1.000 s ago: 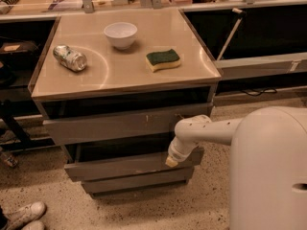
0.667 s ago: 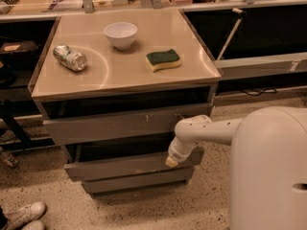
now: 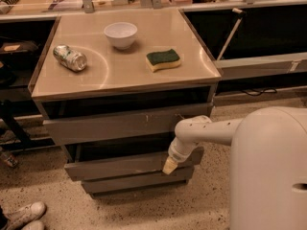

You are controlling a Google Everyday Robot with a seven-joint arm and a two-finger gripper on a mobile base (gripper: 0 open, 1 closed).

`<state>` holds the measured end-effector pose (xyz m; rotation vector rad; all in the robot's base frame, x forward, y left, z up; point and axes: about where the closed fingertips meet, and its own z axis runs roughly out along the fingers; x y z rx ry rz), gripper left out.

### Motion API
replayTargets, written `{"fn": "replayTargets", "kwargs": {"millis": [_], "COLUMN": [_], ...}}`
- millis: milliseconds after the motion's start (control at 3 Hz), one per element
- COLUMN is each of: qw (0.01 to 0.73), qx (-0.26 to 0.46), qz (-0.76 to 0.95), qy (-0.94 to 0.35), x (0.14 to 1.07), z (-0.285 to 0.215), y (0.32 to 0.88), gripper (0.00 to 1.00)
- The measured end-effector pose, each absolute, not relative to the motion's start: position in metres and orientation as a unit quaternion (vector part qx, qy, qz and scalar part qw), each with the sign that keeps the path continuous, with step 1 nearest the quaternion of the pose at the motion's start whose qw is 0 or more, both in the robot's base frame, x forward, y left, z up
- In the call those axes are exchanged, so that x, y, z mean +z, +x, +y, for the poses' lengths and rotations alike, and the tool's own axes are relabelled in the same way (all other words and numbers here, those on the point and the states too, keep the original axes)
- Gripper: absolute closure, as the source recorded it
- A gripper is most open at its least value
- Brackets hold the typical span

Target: Close middle drawer

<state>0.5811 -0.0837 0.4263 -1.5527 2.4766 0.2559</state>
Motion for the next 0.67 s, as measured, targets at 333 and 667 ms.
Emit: {"fn": "replayTargets", "kwargs": {"millis": [333, 667], "qw": [0.103, 0.103], "qx": [0.087, 0.087], "qz": [0.839, 0.839], "qy": [-0.526, -0.526], "x": [0.4263, 0.4263], "z": [-0.0837, -0.0837], "y": [0.5811, 0.5811], "gripper": [0.00, 0.00]}}
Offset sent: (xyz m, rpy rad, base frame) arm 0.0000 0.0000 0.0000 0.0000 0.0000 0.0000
